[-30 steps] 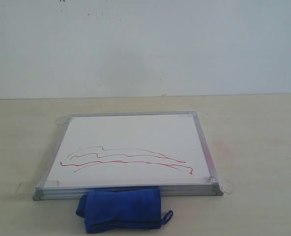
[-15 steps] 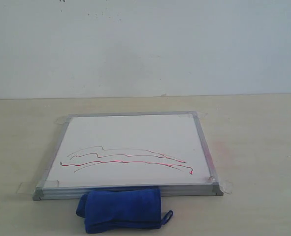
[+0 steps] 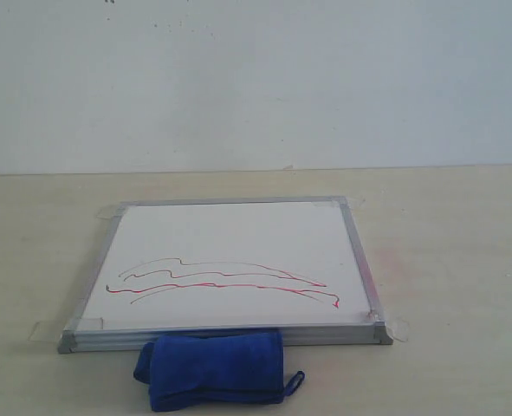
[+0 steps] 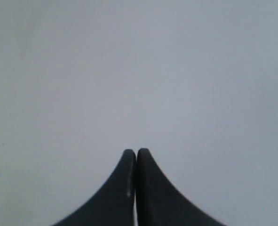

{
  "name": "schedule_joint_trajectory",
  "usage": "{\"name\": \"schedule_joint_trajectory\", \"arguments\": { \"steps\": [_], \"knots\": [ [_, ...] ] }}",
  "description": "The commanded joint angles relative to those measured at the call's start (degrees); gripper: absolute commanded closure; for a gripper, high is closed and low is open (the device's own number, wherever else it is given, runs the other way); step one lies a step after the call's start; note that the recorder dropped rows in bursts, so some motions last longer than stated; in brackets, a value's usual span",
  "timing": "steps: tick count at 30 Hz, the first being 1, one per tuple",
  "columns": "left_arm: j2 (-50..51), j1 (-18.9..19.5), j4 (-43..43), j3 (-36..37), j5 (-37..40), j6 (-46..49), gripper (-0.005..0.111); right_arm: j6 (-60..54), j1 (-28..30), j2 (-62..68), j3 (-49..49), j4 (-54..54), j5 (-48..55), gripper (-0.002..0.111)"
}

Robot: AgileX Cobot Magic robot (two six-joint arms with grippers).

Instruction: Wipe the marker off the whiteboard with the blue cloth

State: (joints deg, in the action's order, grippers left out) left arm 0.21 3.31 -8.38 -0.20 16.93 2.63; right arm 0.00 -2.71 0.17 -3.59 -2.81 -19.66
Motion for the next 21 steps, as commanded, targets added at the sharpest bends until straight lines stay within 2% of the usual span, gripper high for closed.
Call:
{"name": "schedule_joint_trajectory", "arguments": {
  "steps": [1, 6, 8, 12, 16, 21],
  "knots": [
    [-0.2, 0.1, 0.3, 0.2, 0.0, 0.0, 0.102, -9.8, 0.4, 3.1, -14.6, 0.0, 12.6, 0.108],
    [-0.2, 0.1, 0.3, 0.2, 0.0, 0.0, 0.102, -10.0, 0.4, 18.1, -35.7, 0.0, 45.1, 0.108],
    [-0.2, 0.1, 0.3, 0.2, 0.0, 0.0, 0.102, -10.0, 0.4, 23.2, -41.0, 0.0, 51.9, 0.108],
    [-0.2, 0.1, 0.3, 0.2, 0.0, 0.0, 0.102, -9.9, 0.4, 29.9, -46.2, 0.0, 51.6, 0.108],
    [-0.2, 0.1, 0.3, 0.2, 0.0, 0.0, 0.102, -9.9, 0.4, 32.6, -46.7, 0.0, 45.6, 0.108],
    [-0.2, 0.1, 0.3, 0.2, 0.0, 0.0, 0.102, -9.7, 0.4, 32.4, -46.7, 0.0, 44.5, 0.108]
  ]
}}
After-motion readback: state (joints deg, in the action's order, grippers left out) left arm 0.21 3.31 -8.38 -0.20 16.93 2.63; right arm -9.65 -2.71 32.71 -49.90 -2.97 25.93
